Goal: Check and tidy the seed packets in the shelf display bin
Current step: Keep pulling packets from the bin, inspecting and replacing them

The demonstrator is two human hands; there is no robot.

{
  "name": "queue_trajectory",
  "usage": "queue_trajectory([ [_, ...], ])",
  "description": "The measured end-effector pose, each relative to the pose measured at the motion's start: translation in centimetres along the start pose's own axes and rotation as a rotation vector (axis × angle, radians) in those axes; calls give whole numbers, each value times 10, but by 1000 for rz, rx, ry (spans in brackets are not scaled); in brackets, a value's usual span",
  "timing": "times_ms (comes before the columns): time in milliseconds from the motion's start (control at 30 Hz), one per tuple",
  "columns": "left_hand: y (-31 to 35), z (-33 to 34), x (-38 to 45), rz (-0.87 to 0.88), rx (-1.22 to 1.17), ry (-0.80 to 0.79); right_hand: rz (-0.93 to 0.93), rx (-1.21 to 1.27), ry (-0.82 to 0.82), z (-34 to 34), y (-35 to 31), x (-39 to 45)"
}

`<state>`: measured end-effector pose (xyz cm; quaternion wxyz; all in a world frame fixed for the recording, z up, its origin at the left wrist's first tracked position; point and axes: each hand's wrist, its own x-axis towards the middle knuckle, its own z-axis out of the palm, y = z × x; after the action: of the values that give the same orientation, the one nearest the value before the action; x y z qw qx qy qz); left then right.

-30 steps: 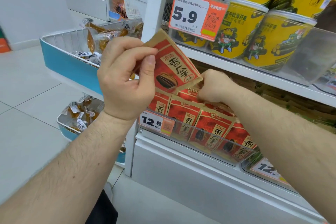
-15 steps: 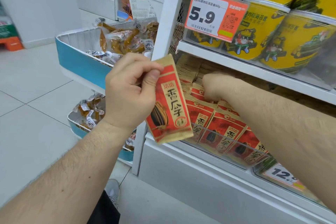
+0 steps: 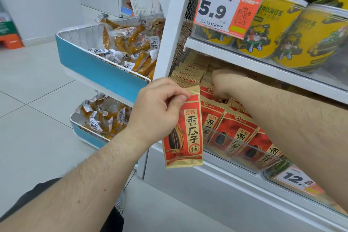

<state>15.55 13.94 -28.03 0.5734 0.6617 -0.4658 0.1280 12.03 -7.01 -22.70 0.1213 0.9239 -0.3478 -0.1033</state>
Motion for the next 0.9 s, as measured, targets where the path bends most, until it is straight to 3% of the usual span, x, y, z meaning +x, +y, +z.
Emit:
queue_trajectory([
  [367,5,4,-1,-62,12,-40,-15,-88,49,-3,-5,-4],
  [633,6,3,-1,-85,34,-60,21,145,-84,0,1,3],
  [900,6,3,-1,-104,42,-76,-38,17,123,7,-6,5],
])
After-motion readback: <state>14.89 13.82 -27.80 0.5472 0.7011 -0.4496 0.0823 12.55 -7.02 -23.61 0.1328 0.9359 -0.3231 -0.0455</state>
